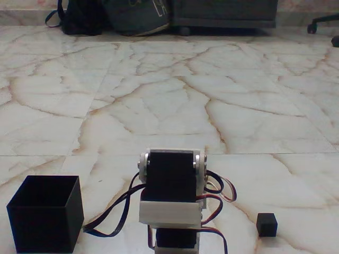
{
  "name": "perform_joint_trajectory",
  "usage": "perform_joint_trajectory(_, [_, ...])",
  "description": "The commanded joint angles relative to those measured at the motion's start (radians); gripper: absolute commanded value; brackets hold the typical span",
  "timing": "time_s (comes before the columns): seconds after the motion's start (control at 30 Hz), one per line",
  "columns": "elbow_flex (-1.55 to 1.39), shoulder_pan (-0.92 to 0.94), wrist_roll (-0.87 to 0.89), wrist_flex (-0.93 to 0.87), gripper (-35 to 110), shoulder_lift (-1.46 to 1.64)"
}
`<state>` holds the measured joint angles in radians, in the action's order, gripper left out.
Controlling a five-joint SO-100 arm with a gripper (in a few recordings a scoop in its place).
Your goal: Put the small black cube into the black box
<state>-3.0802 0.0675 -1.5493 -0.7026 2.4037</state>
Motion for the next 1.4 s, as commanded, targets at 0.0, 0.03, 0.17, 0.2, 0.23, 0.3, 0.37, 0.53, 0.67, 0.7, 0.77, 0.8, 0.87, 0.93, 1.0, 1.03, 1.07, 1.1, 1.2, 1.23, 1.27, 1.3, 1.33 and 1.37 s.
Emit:
perform_joint_trajectory(0.0, [0.0, 0.0, 0.0, 0.0, 3, 0.0])
perform_joint_trajectory(0.03, [0.0, 0.0, 0.0, 0.0, 3, 0.0])
perform_joint_trajectory(0.17, [0.0, 0.0, 0.0, 0.0, 3, 0.0])
perform_joint_trajectory(0.2, [0.0, 0.0, 0.0, 0.0, 3, 0.0])
perform_joint_trajectory(0.23, [-0.002, 0.0, 0.011, 0.006, 3, 0.015])
perform_joint_trajectory(0.3, [-0.002, 0.0, 0.011, 0.006, 3, 0.015])
perform_joint_trajectory(0.37, [-0.002, 0.0, 0.011, 0.006, 3, 0.015])
perform_joint_trajectory(0.53, [-0.002, 0.0, 0.011, 0.006, 3, 0.015])
perform_joint_trajectory(0.67, [-0.002, 0.0, 0.003, 0.006, 3, 0.015])
perform_joint_trajectory(0.7, [-0.002, 0.0, 0.002, 0.006, 3, 0.015])
perform_joint_trajectory(0.77, [-0.002, 0.0, 0.002, 0.006, 3, 0.015])
perform_joint_trajectory(0.8, [-0.002, 0.0, 0.002, 0.006, 3, 0.015])
perform_joint_trajectory(0.87, [-0.002, 0.0, 0.009, 0.018, 4, 0.0])
perform_joint_trajectory(0.93, [-0.002, 0.0, -0.095, 0.035, 4, 0.002])
perform_joint_trajectory(1.0, [0.009, 0.003, -0.216, 0.075, 4, -0.003])
perform_joint_trajectory(1.03, [0.044, 0.008, -0.219, 0.1, 5, -0.025])
perform_joint_trajectory(1.07, [0.121, 0.014, -0.215, 0.089, 5, -0.075])
perform_joint_trajectory(1.1, [0.225, 0.032, -0.219, 0.08, 6, -0.17])
perform_joint_trajectory(1.2, [0.595, 0.106, -0.264, -0.011, 6, -0.469])
perform_joint_trajectory(1.23, [0.637, 0.146, -0.318, -0.008, 7, -0.505])
perform_joint_trajectory(1.27, [0.661, 0.184, -0.359, 0.0, 7, -0.532])
perform_joint_trajectory(1.3, [0.687, 0.215, -0.379, 0.003, 7, -0.56])
perform_joint_trajectory(1.33, [0.703, 0.239, -0.399, 0.003, 7, -0.581])
perform_joint_trajectory(1.37, [0.713, 0.259, -0.413, 0.008, 7, -0.598])
